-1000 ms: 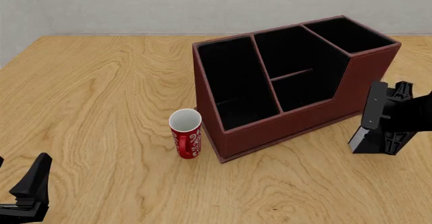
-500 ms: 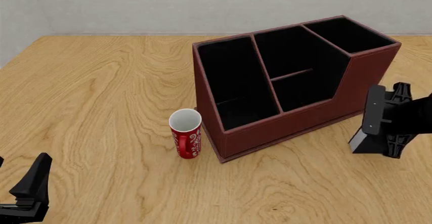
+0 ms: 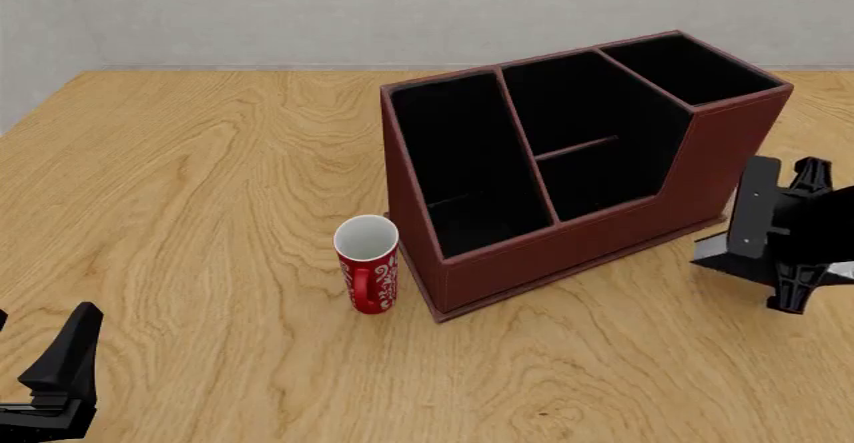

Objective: Pick up the book and place it in the left compartment of the caddy.

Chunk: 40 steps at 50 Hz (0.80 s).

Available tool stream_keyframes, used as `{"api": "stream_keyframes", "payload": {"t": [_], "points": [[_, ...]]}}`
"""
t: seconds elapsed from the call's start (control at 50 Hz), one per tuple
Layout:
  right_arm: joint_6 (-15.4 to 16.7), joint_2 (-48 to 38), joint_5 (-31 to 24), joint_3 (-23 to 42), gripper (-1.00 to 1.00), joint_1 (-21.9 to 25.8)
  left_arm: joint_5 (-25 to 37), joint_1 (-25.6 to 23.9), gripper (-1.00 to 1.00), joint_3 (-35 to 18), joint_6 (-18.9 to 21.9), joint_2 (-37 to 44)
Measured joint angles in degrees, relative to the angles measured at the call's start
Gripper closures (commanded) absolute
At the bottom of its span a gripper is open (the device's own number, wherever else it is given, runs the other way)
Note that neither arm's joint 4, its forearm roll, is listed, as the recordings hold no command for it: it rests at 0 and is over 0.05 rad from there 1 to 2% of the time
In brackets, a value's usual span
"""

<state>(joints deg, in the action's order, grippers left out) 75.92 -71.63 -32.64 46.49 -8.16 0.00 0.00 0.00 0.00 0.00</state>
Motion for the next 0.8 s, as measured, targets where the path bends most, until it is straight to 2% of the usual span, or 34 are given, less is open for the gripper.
{"api": "stream_keyframes", "payload": {"t": [0.8], "points": [[1.4, 12.8, -15.1, 3.3, 1.0, -0.2, 0.0, 0.0, -1.0, 0.0, 0.0, 0.0]]}}
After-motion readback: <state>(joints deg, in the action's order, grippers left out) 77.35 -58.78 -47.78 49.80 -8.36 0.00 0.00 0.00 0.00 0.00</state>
